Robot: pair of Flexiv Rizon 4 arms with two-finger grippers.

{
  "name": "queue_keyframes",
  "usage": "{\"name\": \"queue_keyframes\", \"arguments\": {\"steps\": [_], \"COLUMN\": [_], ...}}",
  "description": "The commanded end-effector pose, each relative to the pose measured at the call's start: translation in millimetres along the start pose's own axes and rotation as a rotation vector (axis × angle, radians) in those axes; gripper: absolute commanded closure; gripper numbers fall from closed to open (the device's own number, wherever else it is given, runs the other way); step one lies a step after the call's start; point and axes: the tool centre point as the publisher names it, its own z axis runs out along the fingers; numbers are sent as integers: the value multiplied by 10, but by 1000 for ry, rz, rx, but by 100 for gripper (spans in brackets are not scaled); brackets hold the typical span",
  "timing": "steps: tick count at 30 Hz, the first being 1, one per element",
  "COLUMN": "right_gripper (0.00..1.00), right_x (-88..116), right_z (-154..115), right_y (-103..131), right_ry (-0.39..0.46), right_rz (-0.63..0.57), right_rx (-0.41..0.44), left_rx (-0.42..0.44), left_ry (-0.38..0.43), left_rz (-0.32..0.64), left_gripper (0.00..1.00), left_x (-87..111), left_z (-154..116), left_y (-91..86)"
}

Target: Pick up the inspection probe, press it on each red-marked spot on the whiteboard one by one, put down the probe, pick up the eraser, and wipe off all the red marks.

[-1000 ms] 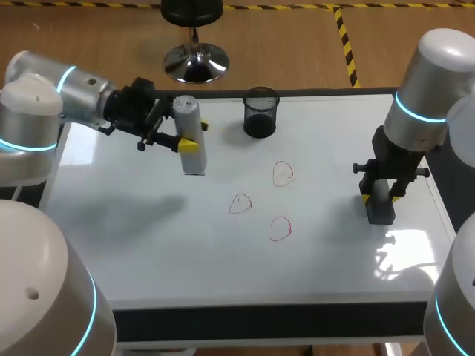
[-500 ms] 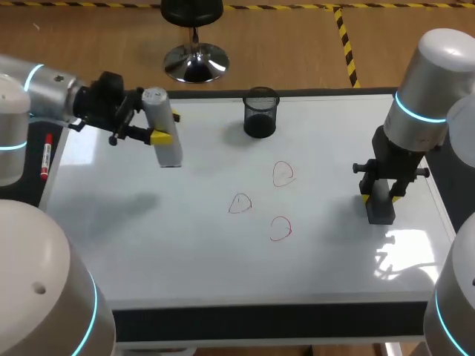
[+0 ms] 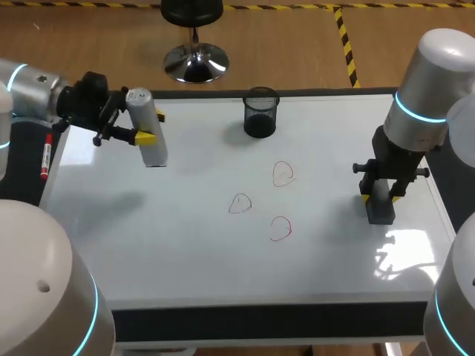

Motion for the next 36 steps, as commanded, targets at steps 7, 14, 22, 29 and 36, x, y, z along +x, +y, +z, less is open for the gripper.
{"name": "queue_keyframes", "arguments": {"steps": [7, 14, 22, 29, 36], "right_gripper": [100, 100, 100, 100, 100], "right_x": [-7, -7, -7, -7, -7], "right_z": [-7, -7, -7, -7, -7], "right_y": [2, 2, 2, 2, 2], "right_ry": [1, 1, 1, 1, 1], "right_rz": [-1, -1, -1, -1, -1], "right_rx": [1, 1, 1, 1, 1], "left_rx": [-3, -4, -1, -1, -1], "left_ry": [-24, -22, -9, -9, -9], "left_rz": [-8, -14, -22, -22, -22], "left_gripper": [100, 100, 100, 100, 100], "left_x": [29, 86, 100, 100, 100], "left_z": [-327, -438, -451, -451, -451], "left_y": [68, 124, 139, 139, 139]}}
